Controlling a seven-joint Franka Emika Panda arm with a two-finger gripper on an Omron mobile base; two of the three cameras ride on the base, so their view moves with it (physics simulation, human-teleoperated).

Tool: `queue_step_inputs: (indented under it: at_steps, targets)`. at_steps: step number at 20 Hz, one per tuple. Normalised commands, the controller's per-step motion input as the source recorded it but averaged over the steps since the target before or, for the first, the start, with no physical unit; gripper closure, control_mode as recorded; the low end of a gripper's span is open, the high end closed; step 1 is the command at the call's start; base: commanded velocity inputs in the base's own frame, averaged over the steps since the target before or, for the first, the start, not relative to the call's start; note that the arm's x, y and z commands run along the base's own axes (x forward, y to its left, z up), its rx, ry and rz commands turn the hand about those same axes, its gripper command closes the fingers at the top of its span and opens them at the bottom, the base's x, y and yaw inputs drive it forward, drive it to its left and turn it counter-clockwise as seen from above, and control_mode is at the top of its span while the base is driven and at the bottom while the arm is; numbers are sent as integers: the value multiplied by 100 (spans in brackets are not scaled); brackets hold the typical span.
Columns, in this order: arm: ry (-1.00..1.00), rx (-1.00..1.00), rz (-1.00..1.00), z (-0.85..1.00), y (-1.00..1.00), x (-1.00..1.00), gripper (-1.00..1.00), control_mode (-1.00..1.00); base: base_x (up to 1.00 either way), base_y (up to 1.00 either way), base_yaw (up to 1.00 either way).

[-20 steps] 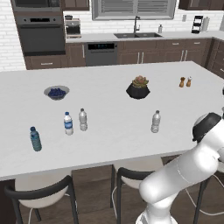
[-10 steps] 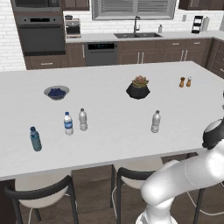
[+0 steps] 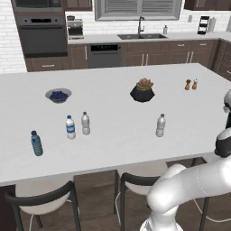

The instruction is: Move the plastic bottles in the middle to the plastics group, and the glass bottles in the middle to the glass group.

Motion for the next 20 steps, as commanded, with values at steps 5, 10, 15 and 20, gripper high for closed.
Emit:
queue_step_inputs:
  at_steps: [5,10,15,20]
  targets:
    - [-2,1,-4,-16,0,20,100,-100,0,0,0]
    - [-9,8,-6,0,-1,9,100,-100,0,0,0]
    - [-4,7,-9,-6,-7,12,100,-100,0,0,0]
    - [0,0,-10,-1,-9,1,100,-100,0,0,0]
